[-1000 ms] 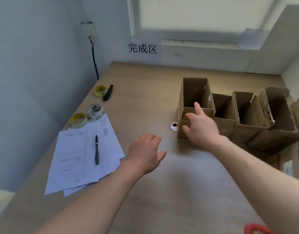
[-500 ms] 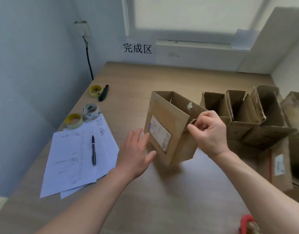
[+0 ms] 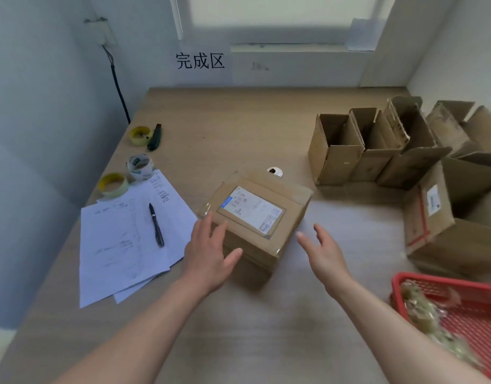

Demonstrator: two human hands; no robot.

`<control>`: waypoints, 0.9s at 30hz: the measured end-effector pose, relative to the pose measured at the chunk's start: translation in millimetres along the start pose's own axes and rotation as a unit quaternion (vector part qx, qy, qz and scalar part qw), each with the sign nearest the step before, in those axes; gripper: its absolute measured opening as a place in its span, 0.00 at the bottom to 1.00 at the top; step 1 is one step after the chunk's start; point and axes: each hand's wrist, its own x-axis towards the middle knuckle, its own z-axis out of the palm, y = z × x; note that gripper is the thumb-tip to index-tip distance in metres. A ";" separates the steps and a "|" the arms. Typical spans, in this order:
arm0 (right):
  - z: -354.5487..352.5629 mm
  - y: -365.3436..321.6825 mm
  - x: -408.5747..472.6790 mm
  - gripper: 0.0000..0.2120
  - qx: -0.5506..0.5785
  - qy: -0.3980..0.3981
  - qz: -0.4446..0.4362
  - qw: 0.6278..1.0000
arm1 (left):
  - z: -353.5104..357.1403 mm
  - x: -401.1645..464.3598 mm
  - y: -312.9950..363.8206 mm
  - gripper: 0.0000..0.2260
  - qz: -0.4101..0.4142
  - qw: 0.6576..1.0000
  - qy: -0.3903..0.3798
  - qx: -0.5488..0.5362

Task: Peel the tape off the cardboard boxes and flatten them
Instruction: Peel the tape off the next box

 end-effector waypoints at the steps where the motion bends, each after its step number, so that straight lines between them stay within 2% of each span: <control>1: 5.5 -1.4 -5.1 0.38 0.001 -0.004 0.001 1.000 | -2.9 4.3 -1.3 0.33 -0.007 1.000 -0.001 0.005; 5: 21.3 -10.1 -16.3 0.39 -0.011 -0.039 -0.006 0.999 | -13.9 25.4 0.2 0.35 -0.043 0.999 -0.017 -0.016; 8: 23.9 -14.6 -20.9 0.34 0.005 -0.061 -0.007 0.998 | -16.1 34.9 1.9 0.35 -0.068 0.994 -0.041 -0.079; 10: 22.4 -15.7 -22.4 0.29 0.064 -0.079 0.002 0.995 | -15.7 36.2 2.1 0.34 -0.069 0.991 -0.029 -0.115; 12: 19.3 -15.6 -21.5 0.31 0.101 -0.083 0.023 0.991 | -15.8 35.2 1.7 0.33 -0.070 0.987 -0.008 -0.146; 15: 15.3 -16.9 -18.9 0.31 0.107 -0.079 0.037 0.990 | -15.6 36.9 -0.3 0.35 -0.079 0.979 0.021 -0.188; 18: 13.7 -19.8 -15.4 0.30 0.105 -0.091 0.036 0.990 | -19.0 45.0 -1.1 0.33 -0.094 0.965 0.004 -0.245; 20: 13.7 -22.0 -11.3 0.23 0.119 -0.098 0.036 0.987 | -22.3 48.1 2.1 0.33 -0.124 0.953 -0.001 -0.275; 22: 11.6 -25.3 -6.8 0.13 0.151 -0.076 0.055 0.984 | -31.3 45.5 11.9 0.30 -0.137 0.942 0.033 -0.304; 23: 8.8 -24.9 -2.5 0.13 0.169 -0.060 0.070 0.981 | -37.9 41.3 20.7 0.26 -0.118 0.938 0.061 -0.321; 25: -1.0 -24.2 9.2 0.16 0.202 -0.040 0.115 0.972 | -53.4 29.0 43.3 0.21 -0.027 0.923 0.108 -0.367; 27: -9.5 -25.8 13.0 0.17 0.195 -0.065 0.158 0.966 | -66.2 14.9 66.1 0.21 0.094 0.912 0.103 -0.386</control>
